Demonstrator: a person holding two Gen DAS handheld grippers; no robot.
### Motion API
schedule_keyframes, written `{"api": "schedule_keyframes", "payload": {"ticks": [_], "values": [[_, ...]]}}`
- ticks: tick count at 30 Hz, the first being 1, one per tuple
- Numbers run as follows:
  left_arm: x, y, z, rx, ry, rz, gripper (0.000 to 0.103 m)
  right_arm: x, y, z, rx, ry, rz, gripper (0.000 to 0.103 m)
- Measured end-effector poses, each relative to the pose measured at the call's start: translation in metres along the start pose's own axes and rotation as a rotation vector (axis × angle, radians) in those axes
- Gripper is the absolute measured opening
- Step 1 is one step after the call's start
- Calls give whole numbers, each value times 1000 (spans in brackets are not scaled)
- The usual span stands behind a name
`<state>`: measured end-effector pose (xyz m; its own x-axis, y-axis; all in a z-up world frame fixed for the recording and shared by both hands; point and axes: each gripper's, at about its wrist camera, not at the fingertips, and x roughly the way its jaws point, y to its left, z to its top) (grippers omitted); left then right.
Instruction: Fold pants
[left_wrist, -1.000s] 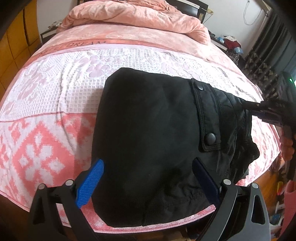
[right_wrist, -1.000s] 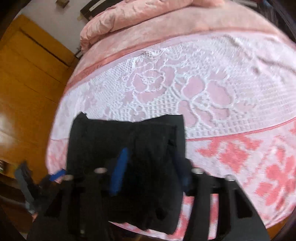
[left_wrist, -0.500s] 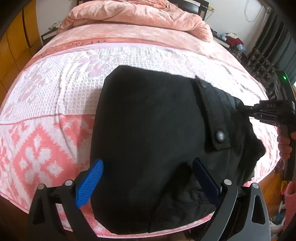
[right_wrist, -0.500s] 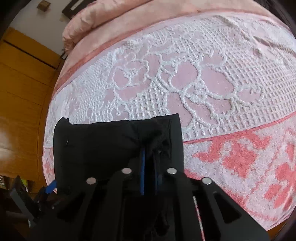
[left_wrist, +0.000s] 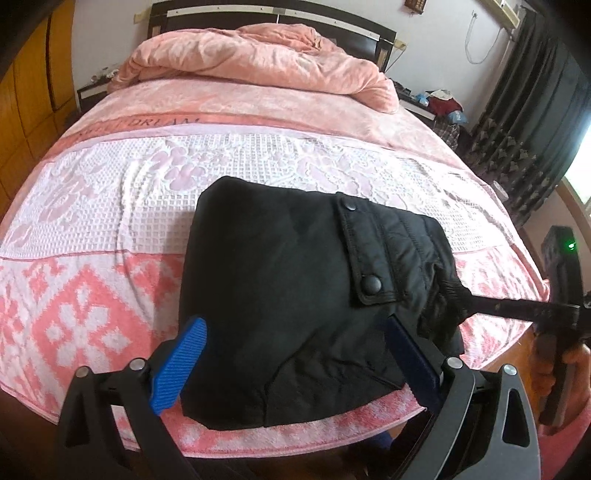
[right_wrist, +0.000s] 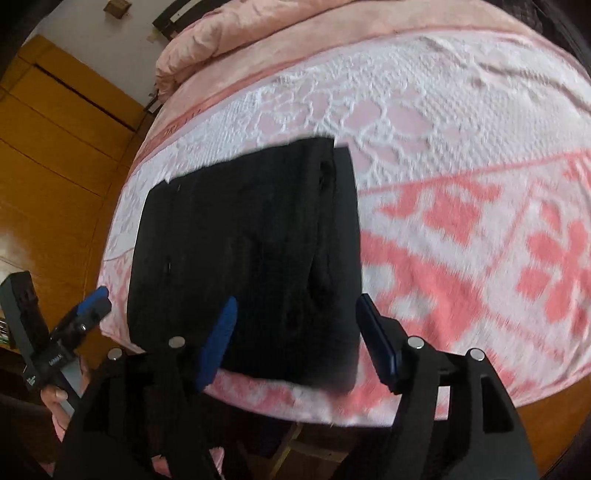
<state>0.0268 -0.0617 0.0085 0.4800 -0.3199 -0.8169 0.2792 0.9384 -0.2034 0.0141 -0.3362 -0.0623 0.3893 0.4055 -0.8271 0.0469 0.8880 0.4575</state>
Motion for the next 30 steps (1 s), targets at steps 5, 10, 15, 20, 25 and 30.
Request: {"api": "schedule_keyframes", "payload": {"ticks": [5, 10, 15, 20, 25, 30], "values": [[-8, -3, 0, 13, -18, 1, 98, 16, 3, -4, 19, 31, 34, 59], [-12, -6, -2, 20, -23, 1, 98, 18, 3, -4, 44, 24, 51, 43], [-10, -8, -3, 18, -17, -3, 98, 7, 8, -6, 25, 17, 58, 38], [-11, -9, -4, 29, -16, 0, 98, -4, 9, -12, 17, 11, 81, 31], [-6, -8, -5, 22, 1, 0, 98, 6, -10, -11, 73, 49, 108, 29], [4, -3, -11, 26, 29, 25, 98, 22, -18, -12, 82, 59, 97, 31]]}}
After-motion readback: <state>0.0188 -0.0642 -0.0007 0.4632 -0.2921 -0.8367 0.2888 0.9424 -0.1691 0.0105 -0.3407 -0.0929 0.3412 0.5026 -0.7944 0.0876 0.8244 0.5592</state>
